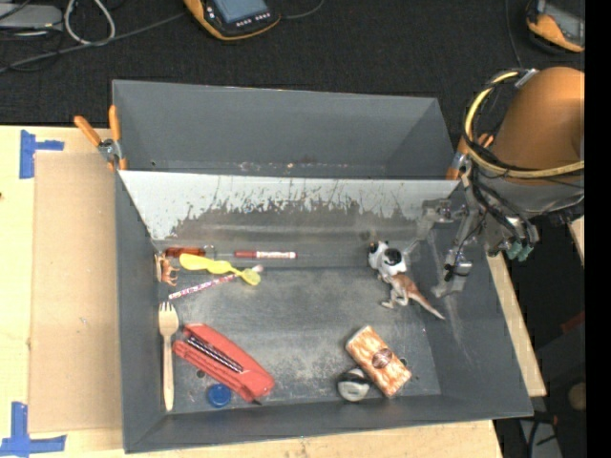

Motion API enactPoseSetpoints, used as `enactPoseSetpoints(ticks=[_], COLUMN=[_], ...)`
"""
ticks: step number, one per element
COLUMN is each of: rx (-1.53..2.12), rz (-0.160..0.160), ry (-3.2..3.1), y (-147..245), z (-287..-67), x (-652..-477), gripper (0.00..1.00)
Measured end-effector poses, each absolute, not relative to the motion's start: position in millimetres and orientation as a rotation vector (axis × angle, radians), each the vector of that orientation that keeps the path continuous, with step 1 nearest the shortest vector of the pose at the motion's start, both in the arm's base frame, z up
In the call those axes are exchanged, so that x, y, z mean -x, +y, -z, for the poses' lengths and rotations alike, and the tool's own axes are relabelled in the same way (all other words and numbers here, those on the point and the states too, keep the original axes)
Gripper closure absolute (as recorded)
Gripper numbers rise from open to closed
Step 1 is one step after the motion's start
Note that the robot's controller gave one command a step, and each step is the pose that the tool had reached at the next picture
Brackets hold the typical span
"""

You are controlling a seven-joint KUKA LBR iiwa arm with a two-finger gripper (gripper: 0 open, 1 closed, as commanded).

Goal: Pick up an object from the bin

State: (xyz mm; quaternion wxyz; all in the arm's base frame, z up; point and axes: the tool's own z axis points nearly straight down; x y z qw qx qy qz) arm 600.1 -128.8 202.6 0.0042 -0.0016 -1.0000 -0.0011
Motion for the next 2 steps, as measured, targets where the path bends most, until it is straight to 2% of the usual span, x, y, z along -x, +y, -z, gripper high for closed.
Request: enactPoseSetpoints(ticks=[1, 2], rx=[0.000, -0.117], rz=[0.001, 0.001], ry=[-3.142, -3.140], y=[-128, -117], z=[-208, -190], x=[-601.7, -579.5], gripper=[0.00, 0.00])
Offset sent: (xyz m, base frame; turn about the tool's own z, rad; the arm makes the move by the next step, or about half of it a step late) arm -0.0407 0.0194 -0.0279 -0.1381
